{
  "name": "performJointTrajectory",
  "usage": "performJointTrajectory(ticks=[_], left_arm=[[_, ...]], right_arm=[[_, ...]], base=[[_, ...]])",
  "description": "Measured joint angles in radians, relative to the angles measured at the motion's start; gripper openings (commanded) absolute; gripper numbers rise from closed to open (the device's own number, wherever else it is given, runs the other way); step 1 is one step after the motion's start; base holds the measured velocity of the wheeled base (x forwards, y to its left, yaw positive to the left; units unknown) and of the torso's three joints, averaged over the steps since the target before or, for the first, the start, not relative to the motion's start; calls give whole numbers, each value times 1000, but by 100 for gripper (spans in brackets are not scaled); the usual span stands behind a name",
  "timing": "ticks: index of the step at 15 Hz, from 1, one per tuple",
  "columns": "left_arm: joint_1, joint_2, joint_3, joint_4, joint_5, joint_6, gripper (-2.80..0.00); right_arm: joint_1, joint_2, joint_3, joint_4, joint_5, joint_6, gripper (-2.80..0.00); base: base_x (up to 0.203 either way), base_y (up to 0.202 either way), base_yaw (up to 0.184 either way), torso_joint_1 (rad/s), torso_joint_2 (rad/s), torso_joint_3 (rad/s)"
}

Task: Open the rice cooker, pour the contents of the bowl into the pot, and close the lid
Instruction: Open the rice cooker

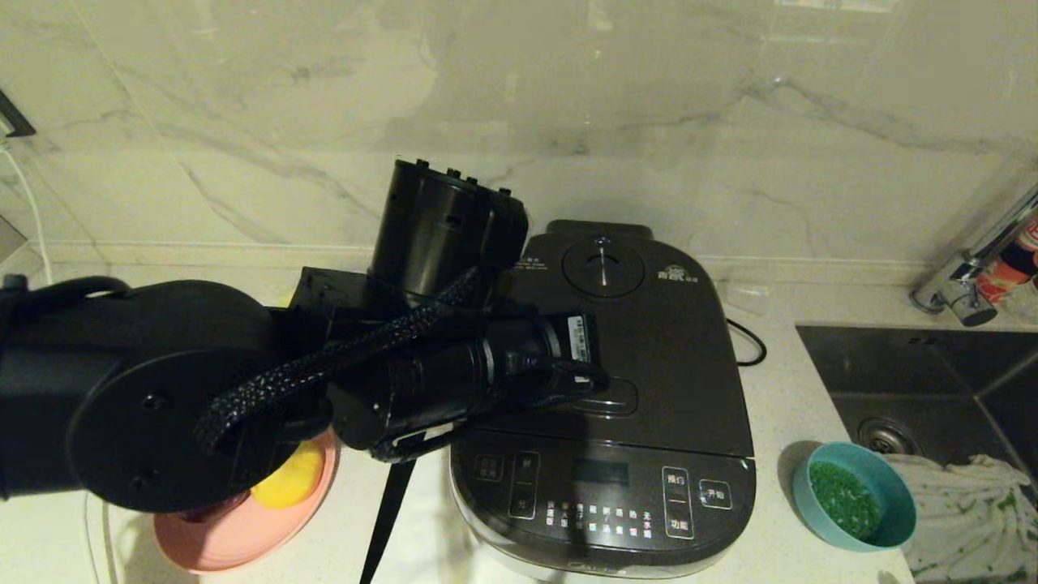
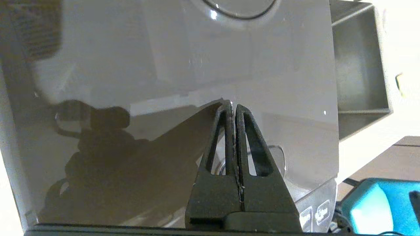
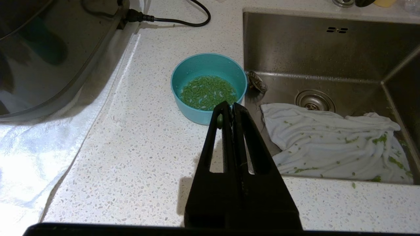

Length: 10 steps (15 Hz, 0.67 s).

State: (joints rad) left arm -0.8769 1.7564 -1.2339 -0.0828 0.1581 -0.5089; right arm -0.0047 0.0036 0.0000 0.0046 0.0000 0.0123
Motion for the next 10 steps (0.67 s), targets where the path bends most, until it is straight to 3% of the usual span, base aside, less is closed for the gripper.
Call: performJointTrajectory(ticks=[10], left_arm=[[-17, -15, 59, -2, 2, -12, -280]], right_arm=[[0, 0, 0, 0, 0, 0, -280]], base=[[0, 0, 0, 0, 0, 0]])
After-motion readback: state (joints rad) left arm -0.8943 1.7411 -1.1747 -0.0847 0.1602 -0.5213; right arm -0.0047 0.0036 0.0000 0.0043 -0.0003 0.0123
